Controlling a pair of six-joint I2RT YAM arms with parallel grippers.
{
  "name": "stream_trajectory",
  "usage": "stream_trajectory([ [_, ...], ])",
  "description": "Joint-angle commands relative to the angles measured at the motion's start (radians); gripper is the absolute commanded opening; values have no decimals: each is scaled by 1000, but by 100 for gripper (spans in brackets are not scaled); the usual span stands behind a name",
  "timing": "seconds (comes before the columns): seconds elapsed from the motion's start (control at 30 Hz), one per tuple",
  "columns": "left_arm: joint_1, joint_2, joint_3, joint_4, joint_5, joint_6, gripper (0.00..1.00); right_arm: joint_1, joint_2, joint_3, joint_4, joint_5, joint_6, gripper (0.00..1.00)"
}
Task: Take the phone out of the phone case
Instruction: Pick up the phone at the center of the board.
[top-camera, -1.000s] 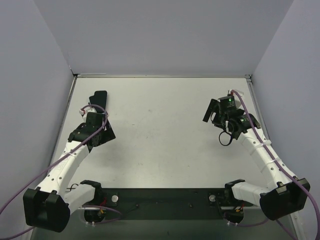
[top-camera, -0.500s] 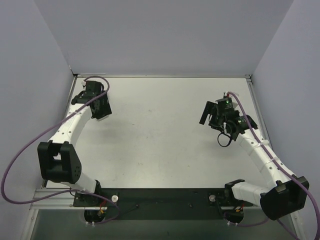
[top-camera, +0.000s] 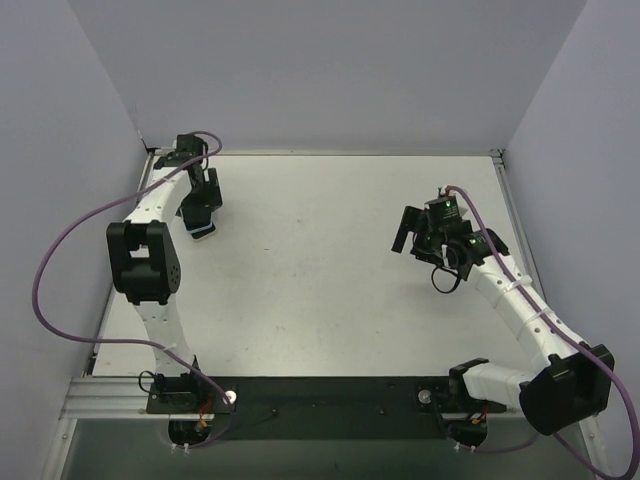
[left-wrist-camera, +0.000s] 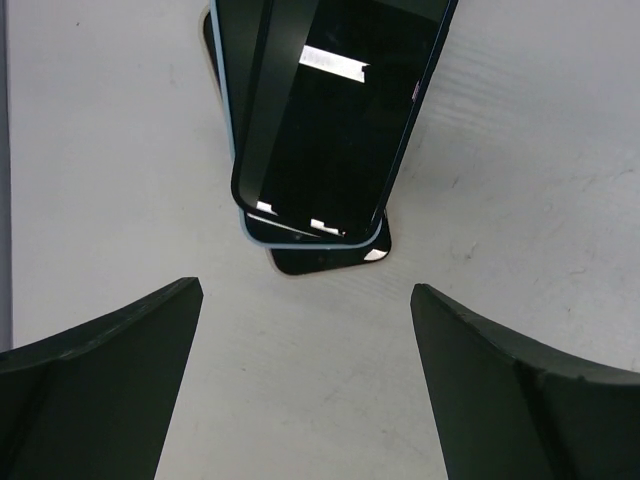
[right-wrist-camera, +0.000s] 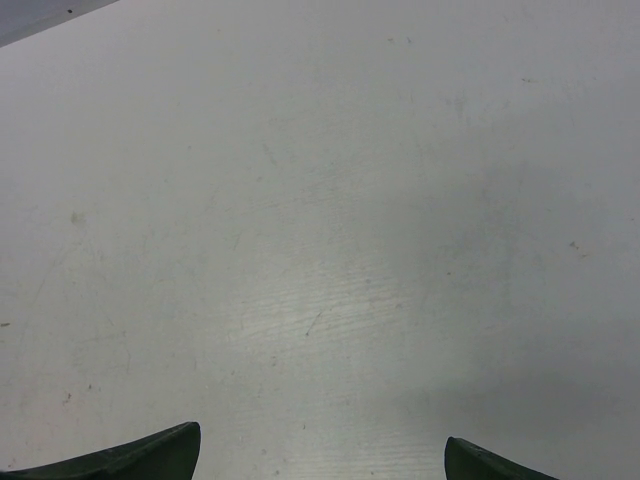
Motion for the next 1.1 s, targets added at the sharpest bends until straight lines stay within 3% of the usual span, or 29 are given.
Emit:
stream_trajectory([
  [0.0,54,109,160,-26,61,43,97,11,18,6,0,-13,17,100],
  [0.23,65,287,387,-92,68,69,97,14,34,10,-3,-26,23,100],
  [0.47,63,369,489,-101,120,86,97,22,57,16,-8,-36,40,100],
  [1.07,65,447,471,-86,83,83,97,39,105,24,-11,-46,37,100],
])
